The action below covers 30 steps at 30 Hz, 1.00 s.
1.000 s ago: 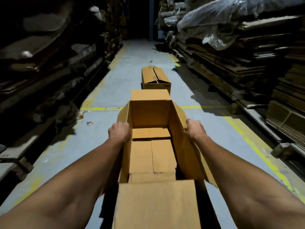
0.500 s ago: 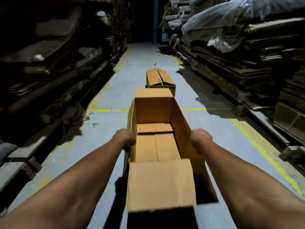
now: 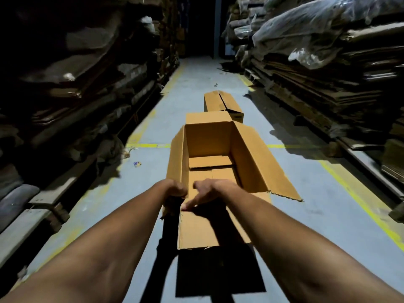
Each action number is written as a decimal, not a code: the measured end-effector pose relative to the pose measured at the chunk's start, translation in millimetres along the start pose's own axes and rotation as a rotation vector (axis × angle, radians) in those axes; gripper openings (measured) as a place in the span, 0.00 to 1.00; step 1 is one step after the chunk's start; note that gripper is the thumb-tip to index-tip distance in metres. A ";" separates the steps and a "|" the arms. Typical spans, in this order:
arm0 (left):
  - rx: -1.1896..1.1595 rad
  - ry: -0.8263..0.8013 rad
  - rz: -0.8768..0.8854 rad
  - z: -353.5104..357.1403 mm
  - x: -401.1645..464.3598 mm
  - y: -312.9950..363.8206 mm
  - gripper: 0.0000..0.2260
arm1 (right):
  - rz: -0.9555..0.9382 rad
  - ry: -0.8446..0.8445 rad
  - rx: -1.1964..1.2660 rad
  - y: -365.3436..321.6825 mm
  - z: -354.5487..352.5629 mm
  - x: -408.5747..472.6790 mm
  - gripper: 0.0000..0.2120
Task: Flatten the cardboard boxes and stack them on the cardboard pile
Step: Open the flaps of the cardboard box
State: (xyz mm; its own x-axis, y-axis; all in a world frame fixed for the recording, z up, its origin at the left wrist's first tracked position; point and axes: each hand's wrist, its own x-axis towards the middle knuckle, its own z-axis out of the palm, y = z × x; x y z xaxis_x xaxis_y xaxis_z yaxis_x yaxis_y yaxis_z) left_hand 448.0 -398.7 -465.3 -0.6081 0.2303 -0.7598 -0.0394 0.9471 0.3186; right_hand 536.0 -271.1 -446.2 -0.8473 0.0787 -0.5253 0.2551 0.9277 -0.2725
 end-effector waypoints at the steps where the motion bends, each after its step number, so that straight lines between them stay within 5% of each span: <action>1: 0.004 0.000 0.038 -2.8 1.3 -1.2 0.10 | -0.025 0.002 0.030 -15.8 7.4 9.1 0.36; 3: 0.018 0.050 0.100 -8.4 4.3 -2.3 0.07 | -0.017 0.081 0.087 -38.8 18.5 27.3 0.26; 9: 0.006 0.334 0.217 -14.9 -6.1 -9.8 0.03 | 0.068 0.187 0.184 -49.8 18.8 57.8 0.23; 13: -0.351 0.202 0.187 -28.6 -11.9 -21.0 0.16 | 0.043 0.114 0.363 -41.6 12.5 56.6 0.22; 16: -0.313 0.127 0.130 -34.9 -8.3 -36.5 0.23 | 0.175 0.144 0.294 -37.9 20.1 58.7 0.31; 19: -0.312 0.089 0.139 -31.2 -11.4 -41.7 0.26 | 0.262 0.190 0.235 -48.1 36.5 61.9 0.26; 22: -0.434 0.317 0.171 -33.5 -6.7 -39.1 0.23 | 0.327 0.369 0.245 -55.6 32.9 60.6 0.13; 25: -0.502 0.657 0.158 -44.3 -5.0 -37.5 0.31 | 0.321 0.538 0.281 -54.2 12.1 51.3 0.06; 30: -0.478 0.846 0.148 -57.7 -4.7 -46.3 0.29 | 0.216 0.790 0.571 -9.9 -36.2 36.6 0.18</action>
State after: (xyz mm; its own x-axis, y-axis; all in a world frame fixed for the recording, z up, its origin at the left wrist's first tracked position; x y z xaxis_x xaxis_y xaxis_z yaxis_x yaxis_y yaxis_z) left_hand 407.0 -456.6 -443.7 -0.9927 -0.0728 -0.0964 -0.1199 0.6884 0.7153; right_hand 485.6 -264.2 -433.5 -0.7701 0.6376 0.0211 0.4501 0.5665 -0.6903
